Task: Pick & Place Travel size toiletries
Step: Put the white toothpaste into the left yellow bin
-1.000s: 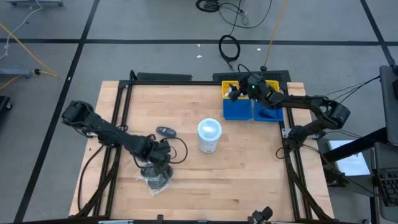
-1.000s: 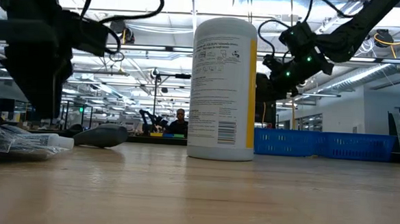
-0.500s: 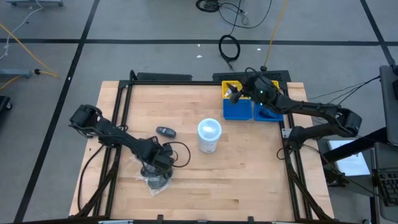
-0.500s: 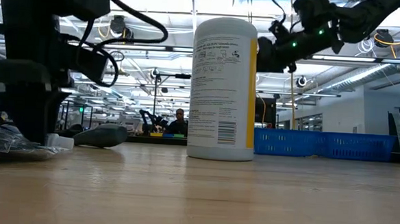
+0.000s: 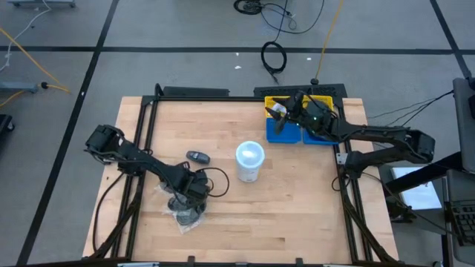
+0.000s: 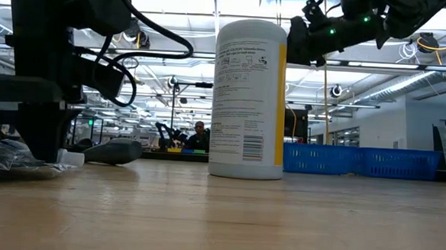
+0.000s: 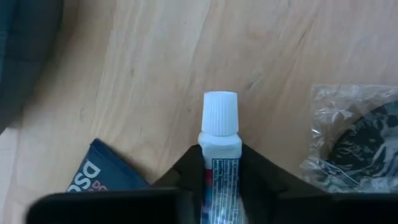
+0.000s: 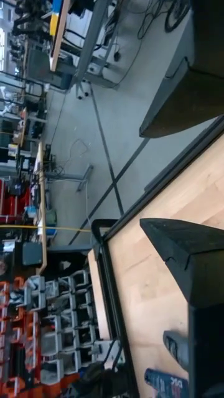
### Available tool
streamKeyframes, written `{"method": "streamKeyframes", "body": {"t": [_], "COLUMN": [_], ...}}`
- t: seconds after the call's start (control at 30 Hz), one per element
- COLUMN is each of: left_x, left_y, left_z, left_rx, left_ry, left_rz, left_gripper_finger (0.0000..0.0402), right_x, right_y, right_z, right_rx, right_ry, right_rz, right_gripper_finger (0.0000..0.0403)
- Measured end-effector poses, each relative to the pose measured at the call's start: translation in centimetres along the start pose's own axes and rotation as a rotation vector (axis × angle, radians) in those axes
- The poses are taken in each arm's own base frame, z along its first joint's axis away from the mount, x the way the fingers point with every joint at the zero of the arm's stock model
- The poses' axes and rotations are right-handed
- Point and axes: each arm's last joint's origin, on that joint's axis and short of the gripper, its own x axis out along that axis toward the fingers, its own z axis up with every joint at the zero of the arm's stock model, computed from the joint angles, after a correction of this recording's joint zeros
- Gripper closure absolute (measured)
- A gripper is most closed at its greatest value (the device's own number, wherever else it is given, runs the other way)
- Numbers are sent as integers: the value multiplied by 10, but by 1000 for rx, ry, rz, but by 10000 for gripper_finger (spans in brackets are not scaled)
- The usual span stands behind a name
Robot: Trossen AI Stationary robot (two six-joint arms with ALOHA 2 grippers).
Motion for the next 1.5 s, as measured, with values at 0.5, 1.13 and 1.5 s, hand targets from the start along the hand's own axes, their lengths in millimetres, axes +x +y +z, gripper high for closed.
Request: {"method": "streamKeyframes", "body": {"t": [0.5,1.13,1.5], "left_x": [-41,-162,-182], "left_y": [15,44,49], "left_z": [-1,-3,19], "left_rx": [-66,-1,42], "left_ry": [-177,-1090,-1332], "left_rz": [-56,-119,-53], "left_gripper_finger": [379,372,371], "right_x": [-1,-10,-21], "right_y": [5,38,60], "right_z": [0,17,28], "right_rx": [8,75,141], "right_ry": [3,-163,-266], "right_rz": [21,276,467], "right_gripper_finger": [190,191,191]}}
